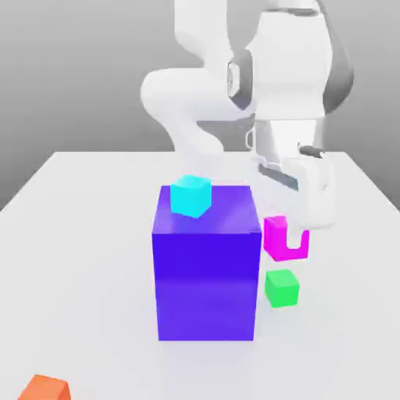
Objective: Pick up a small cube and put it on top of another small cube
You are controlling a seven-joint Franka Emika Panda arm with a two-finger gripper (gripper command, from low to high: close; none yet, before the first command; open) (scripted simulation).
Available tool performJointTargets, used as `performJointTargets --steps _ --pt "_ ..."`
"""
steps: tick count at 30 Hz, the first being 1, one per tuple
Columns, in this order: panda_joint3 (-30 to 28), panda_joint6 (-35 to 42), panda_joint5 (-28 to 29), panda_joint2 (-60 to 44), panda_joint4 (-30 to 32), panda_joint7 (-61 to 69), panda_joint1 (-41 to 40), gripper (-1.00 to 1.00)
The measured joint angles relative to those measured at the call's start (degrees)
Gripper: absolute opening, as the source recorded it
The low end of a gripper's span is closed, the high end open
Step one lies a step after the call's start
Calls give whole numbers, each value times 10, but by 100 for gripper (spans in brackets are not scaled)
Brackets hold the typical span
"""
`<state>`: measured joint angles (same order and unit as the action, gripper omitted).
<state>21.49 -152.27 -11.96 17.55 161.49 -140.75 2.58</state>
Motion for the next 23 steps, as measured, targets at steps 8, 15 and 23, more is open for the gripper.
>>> performJointTargets --steps 8,15,23 --pt "78 -19 -18 -9 94 -127 23 -100" --pt "126 -80 101 -84 91 -209 -61 -100" --pt "155 -177 149 -170 93 -241 -99 -100"
